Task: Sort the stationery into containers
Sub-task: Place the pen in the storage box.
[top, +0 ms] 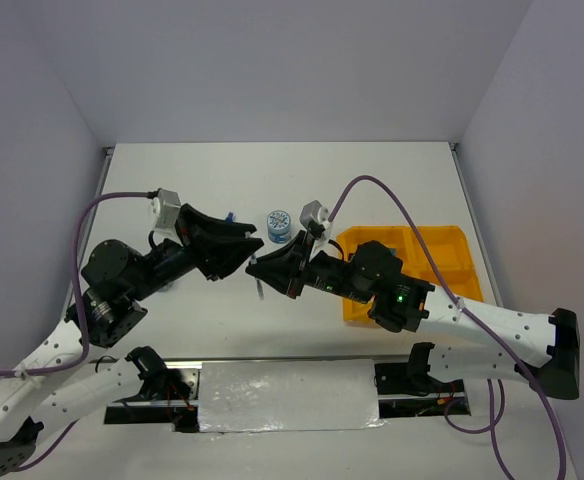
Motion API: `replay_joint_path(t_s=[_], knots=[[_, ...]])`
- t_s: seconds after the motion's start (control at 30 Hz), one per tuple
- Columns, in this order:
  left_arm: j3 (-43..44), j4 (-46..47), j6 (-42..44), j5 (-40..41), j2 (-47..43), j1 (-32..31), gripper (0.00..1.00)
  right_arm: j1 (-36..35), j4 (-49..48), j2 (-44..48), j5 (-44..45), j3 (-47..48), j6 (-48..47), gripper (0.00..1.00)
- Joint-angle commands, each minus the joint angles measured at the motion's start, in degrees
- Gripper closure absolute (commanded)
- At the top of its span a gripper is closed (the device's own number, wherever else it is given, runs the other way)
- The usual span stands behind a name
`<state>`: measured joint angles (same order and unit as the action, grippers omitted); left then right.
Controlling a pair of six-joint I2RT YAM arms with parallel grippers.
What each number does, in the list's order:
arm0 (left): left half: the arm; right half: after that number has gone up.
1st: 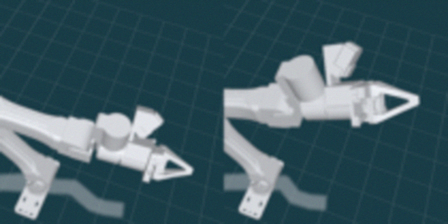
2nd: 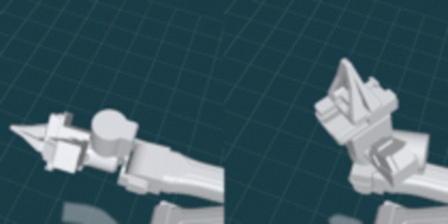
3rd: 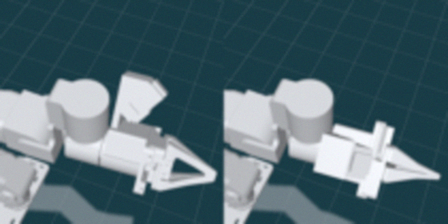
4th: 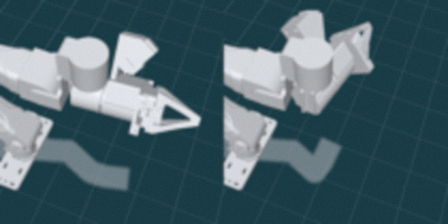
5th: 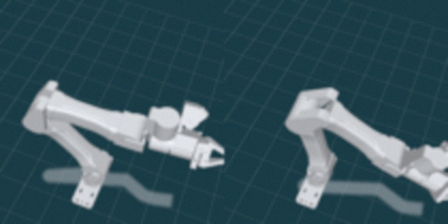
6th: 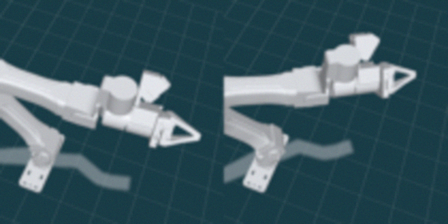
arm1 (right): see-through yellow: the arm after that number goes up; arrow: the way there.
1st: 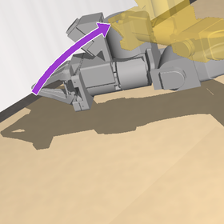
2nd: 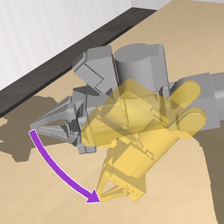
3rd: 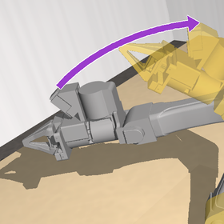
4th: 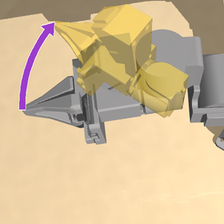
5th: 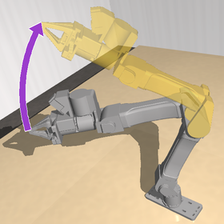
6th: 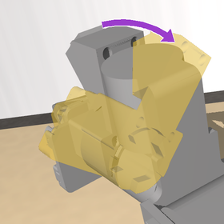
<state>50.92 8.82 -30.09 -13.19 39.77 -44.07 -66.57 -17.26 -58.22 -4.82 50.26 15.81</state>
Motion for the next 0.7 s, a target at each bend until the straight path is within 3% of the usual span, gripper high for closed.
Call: replay_joint_path(t_s=[0.0, 0.07, 0.2, 0.23, 0.3, 0.5, 0.6, 0.67], knots=[[1.38, 0.76, 0.64, -0.34, 0.31, -0.22, 0.5, -0.32, -1.47, 0.56, 0.78, 1.59, -0.17, 1.0], [0.85, 0.85, 0.47, -0.69, 0.31, -0.22, 0.63, -0.23, -1.29, 0.38, 0.86, 2.12, -0.17, 1.0], [-0.46, 0.24, 0.12, -1.13, -0.04, -0.22, 0.79, -0.32, -0.15, 0.38, 1.13, 3.88, -0.78, 1.0], [-1.16, 0.06, 0.03, -1.31, -0.13, -0.22, 0.91, -0.32, 0.64, 0.3, 1.3, 5.01, -1.31, 1.0], [-1.87, -0.2, -0.23, -2.18, -0.39, -0.22, 1.0, -0.23, 1.78, 0.12, 1.65, 6.51, -2.1, 1.0], [-10.81, 0.23, -2.61, -8.34, -1.36, -0.92, 1.0, 3.1, 5.39, -1.46, -0.27, 13.89, -2.55, 1.0], [-12.77, -0.73, -2.52, -5.54, -3.73, -1.1, 1.0, 4.52, 5.48, -2.6, -0.63, 12.25, -1.75, 1.0], [-11.2, -4.59, -1.73, -0.89, -5.14, -1.1, 0.64, 4.69, 4.52, -2.87, -1.24, 9.69, -1.05, 1.0]])
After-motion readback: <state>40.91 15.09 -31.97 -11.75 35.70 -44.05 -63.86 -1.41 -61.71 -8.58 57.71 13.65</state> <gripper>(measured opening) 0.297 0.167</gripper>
